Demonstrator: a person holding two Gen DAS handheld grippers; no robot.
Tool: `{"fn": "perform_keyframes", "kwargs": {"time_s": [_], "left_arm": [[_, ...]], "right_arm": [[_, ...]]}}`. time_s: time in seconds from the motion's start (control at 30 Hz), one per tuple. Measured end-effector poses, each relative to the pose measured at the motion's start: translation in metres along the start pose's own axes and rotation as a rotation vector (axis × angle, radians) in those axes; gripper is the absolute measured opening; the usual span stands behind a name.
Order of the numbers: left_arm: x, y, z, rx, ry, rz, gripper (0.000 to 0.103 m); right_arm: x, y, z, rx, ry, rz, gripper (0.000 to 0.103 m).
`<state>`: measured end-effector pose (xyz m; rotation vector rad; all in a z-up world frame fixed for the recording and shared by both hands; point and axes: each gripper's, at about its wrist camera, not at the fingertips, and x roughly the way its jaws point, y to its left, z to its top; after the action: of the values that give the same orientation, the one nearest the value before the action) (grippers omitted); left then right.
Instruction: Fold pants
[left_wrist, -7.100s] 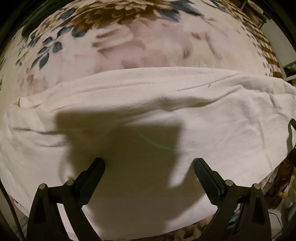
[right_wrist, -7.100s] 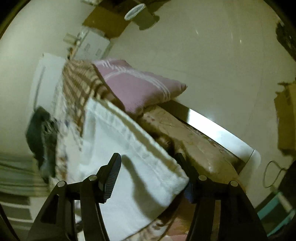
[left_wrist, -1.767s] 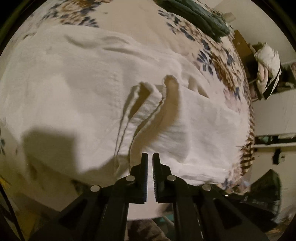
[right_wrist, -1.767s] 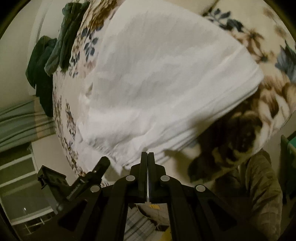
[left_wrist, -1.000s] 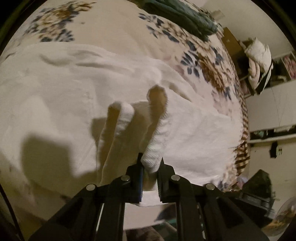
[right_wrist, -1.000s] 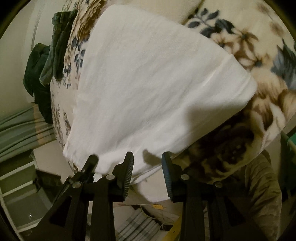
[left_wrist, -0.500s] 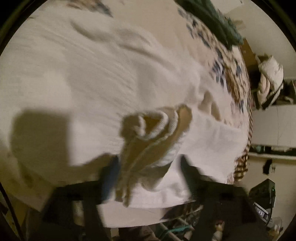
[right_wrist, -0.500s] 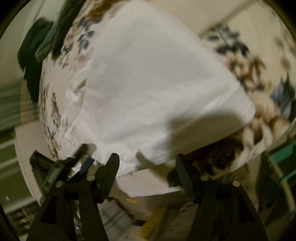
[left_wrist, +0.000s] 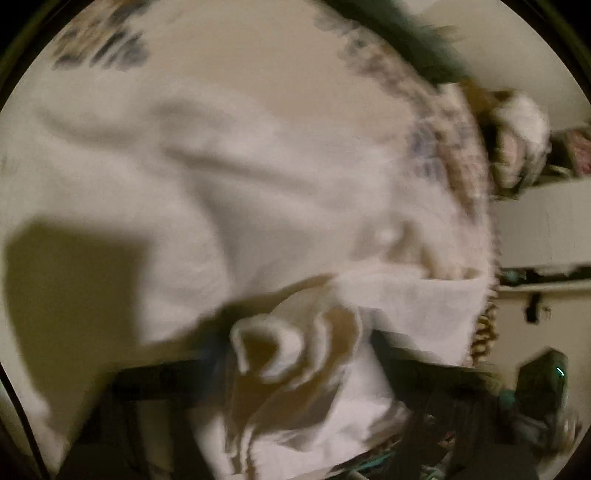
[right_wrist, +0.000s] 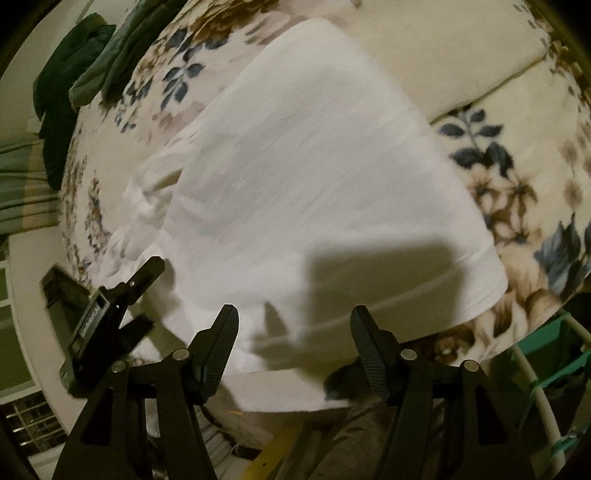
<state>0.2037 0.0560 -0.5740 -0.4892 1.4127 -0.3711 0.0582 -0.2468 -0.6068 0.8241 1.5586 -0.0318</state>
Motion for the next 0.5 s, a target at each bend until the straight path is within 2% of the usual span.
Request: {"fn": "perform_keyframes", "kwargs": {"time_s": [0.07,0.13,0.17,0.23,0.27,0.33,0.37,0.43,0.47,0.5], "left_arm": [[-0.017,-0.007,0.003,0.039,-0.046,-0.016,0.026],[-0.032,-0.009,0.008,0.052,-0.107,0.003,0.026],[-0.031,-0.007,0.013,0.044,-0.112,0.011,0.027],[-0.018,0.008,0.022,-0.017,-0.071,0.022,0.035],[-0.012,0.017,0.023,-0.051,-0.045,0.013,0.041],[-0.014,0.024,0.020,-0.096,-0.035,-0.023,0.045],[-0.022,0.025,0.016,-0.113,-0.049,-0.030,0.051],[-0.046,0.025,0.003,-0.124,-0.131,0.009,0.093],[-0.062,0.024,-0.007,-0.128,-0.181,0.038,0.103],[-0.074,0.027,-0.016,-0.144,-0.215,0.045,0.103]], "right_arm": [[0.000,0.000,0.002,0.000,-0.007,-0.009,0.066],[-0.001,0.003,0.003,-0.012,-0.013,-0.010,0.066],[-0.001,0.005,0.003,-0.024,-0.014,-0.015,0.066],[0.000,0.008,0.003,-0.042,-0.010,-0.024,0.066],[0.000,0.010,0.003,-0.046,-0.003,-0.027,0.066],[0.001,0.013,0.002,-0.048,0.007,-0.025,0.066],[0.000,0.016,0.001,-0.053,0.010,-0.023,0.066],[-0.002,0.023,-0.001,-0.087,0.008,-0.026,0.068],[-0.003,0.031,-0.003,-0.116,0.001,-0.035,0.072],[-0.005,0.037,-0.004,-0.143,-0.007,-0.040,0.076]]}}
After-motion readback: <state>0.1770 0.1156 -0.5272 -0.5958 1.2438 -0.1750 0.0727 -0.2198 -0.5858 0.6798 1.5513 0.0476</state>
